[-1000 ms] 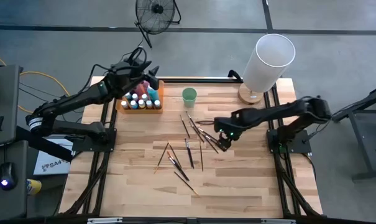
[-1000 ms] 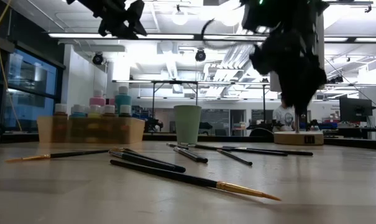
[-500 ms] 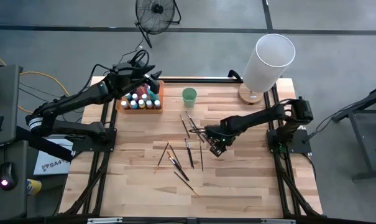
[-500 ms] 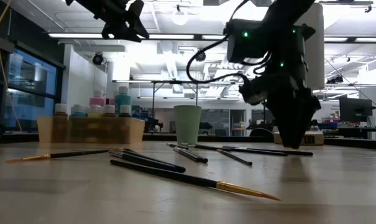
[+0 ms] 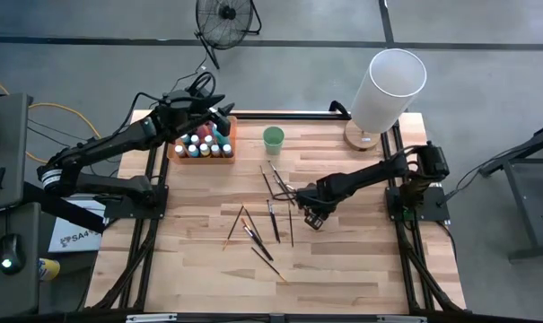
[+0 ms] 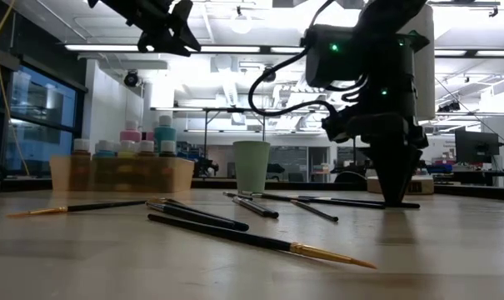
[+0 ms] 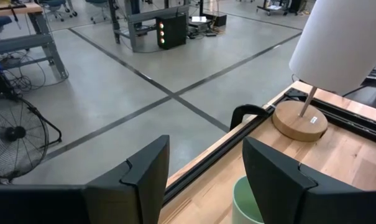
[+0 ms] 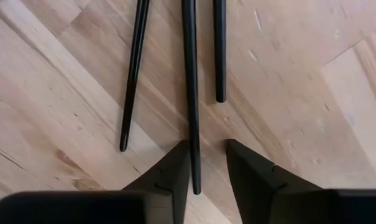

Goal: Pick & Place Paint Supplies
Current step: Put the black paint brush into the orange bin

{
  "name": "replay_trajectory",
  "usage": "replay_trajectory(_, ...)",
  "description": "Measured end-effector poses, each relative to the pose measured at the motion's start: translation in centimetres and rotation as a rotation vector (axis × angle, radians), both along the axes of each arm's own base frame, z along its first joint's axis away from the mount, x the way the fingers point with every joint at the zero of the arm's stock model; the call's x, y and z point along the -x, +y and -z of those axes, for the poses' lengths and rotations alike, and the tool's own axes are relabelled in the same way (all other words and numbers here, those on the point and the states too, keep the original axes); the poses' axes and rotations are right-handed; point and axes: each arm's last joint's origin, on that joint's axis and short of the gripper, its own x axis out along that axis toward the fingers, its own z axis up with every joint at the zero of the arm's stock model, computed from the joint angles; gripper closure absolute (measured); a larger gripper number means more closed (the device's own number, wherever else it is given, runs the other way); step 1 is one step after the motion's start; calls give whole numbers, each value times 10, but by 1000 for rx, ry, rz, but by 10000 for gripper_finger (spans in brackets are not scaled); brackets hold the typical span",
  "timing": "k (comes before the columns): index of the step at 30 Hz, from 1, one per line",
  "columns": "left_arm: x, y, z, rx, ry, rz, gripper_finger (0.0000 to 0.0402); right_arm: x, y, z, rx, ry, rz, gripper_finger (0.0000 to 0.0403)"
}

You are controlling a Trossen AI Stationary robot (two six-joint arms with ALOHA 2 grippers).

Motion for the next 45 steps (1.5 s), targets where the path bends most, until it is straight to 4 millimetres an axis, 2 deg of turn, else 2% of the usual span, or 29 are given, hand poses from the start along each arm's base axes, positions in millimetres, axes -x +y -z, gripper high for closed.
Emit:
replay_trajectory(8,0,0,0,-1,-1,0,202,0,6,1,-3,-2,-25,390)
replay_trajectory(17,0,0,0,-2,-3,0,202,1,9,-7,-64,-38,-47,397)
replay_trajectory(28,0,0,0,-1,-5,3,202,8,7,-42,-60,-165,-21,398)
replay_trajectory(31,-1,-1,-1,4,-17,60,202,8,7,-50,-54,-210,-20,399)
replay_trajectory(37,-6,-4,-1,22,-43,220,202,5,-2,-79,-13,-429,22,399)
replay_trajectory(45,-22,-3,6,92,-82,464,202,-2,-28,-121,148,-767,42,399)
